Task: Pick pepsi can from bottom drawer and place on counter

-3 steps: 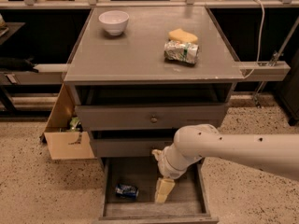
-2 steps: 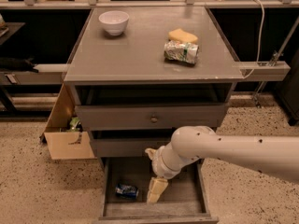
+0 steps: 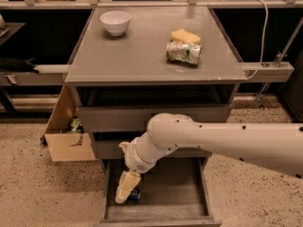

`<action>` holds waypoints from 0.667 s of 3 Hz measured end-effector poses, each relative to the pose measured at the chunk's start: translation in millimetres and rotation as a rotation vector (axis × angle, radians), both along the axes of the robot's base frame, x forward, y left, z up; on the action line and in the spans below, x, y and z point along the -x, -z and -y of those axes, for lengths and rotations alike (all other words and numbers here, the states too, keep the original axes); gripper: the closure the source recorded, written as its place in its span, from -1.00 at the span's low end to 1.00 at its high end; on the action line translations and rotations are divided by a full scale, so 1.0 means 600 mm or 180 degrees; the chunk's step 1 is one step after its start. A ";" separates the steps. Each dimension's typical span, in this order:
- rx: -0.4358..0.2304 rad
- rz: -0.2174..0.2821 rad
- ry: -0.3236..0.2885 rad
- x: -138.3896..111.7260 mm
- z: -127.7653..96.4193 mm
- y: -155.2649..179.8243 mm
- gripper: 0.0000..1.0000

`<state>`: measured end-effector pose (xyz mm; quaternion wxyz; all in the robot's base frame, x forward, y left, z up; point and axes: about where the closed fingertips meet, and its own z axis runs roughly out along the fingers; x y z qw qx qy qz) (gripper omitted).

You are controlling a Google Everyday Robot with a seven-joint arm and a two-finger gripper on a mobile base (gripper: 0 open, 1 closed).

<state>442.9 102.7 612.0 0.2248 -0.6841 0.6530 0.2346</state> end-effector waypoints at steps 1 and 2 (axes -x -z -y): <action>0.0000 0.0000 0.0000 0.000 0.000 0.000 -1.00; 0.0018 0.0037 -0.0016 -0.003 0.001 0.009 -1.00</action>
Offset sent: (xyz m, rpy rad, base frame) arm 0.0072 -0.0032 -0.0130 -0.0138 -0.0315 0.0072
